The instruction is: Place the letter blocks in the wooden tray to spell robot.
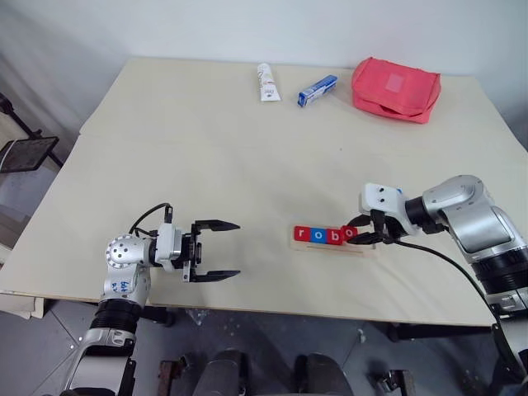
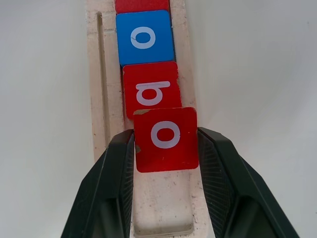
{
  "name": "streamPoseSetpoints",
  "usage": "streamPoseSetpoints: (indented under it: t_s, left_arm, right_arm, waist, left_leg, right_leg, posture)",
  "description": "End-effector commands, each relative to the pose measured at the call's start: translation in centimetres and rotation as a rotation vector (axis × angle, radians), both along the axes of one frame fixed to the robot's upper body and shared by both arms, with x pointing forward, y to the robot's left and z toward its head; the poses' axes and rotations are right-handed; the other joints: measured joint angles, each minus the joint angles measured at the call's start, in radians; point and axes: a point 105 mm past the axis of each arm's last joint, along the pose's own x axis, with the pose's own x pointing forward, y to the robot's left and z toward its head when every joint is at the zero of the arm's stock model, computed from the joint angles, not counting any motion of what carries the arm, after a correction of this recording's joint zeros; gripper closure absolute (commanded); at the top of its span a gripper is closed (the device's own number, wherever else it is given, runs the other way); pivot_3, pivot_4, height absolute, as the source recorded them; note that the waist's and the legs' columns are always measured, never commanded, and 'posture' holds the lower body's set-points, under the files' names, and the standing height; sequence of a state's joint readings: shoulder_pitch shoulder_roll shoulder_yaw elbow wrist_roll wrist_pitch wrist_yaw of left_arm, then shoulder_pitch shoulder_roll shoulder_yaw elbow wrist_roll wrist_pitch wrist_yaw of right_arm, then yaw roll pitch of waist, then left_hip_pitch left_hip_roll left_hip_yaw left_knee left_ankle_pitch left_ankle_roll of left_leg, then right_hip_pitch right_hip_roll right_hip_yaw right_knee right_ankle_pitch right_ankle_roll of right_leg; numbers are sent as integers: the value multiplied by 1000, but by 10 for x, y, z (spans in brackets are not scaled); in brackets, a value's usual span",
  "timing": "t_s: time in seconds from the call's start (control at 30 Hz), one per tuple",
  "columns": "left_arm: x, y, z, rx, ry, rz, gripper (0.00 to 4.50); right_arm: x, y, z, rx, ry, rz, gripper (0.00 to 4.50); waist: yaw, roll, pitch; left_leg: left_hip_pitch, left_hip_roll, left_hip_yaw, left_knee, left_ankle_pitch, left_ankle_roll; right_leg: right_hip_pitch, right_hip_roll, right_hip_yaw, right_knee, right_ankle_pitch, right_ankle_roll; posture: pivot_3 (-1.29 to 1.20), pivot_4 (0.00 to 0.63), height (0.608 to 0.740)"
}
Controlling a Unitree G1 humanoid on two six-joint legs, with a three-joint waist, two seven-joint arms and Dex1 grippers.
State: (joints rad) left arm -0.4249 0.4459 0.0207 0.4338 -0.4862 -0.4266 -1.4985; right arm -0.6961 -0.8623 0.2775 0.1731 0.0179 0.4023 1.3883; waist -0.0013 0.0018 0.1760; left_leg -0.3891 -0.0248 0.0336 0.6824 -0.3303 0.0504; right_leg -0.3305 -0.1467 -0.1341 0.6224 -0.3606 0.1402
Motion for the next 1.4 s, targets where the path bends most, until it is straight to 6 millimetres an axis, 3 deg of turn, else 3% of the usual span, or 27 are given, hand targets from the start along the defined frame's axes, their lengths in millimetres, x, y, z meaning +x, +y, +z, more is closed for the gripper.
streamPoseSetpoints:
  t_s: [0.03, 0.07, 0.37, 0.7, 1.13, 1.4]
  left_arm:
    - [0, 0, 7, -4, -44, 0, 0]
    - [0, -1, 7, -4, -44, -1, 0]
    - [2, -1, 7, -5, -47, 5, 0]
    - [4, -1, 8, -6, -53, 7, 0]
    - [1, -2, 8, -5, -53, 6, 0]
    - [0, 0, 8, -3, -56, 15, 0]
  right_arm:
    - [-3, -2, 11, 0, -22, 2, 3044]
    - [-4, -2, 10, -3, -20, 3, 3044]
    - [-8, -2, 9, -8, 2, -2, 34]
    - [-6, 10, 22, 100, -37, -6, 34]
    - [1, 13, 12, 121, -36, -25, 4348]
    - [-2, 11, 1, 113, -12, -29, 4440]
  waist:
    - [-1, 0, 0]
    - [-1, 0, 0]
    - [0, 0, 0]
    - [0, 0, 0]
    - [0, 0, 0]
    - [0, 0, 0]
  left_leg:
    - [0, 0, 0, 0, 0, 0]
    - [0, 0, 0, 0, 0, 0]
    - [0, 0, 0, 0, 0, 0]
    - [0, 0, 0, 0, 0, 0]
    - [0, 0, 0, 0, 0, 0]
    - [0, 0, 0, 0, 0, 0]
  right_leg:
    - [0, 0, 0, 0, 0, 0]
    - [0, 0, 0, 0, 0, 0]
    - [0, 0, 0, 0, 0, 0]
    - [0, 0, 0, 0, 0, 0]
    - [0, 0, 0, 0, 0, 0]
    - [0, 0, 0, 0, 0, 0]
  posture:
    - [0, 150, 740]
    - [0, 150, 740]
    - [0, 150, 740]
    - [0, 150, 740]
    - [0, 150, 740]
    - [0, 150, 740]
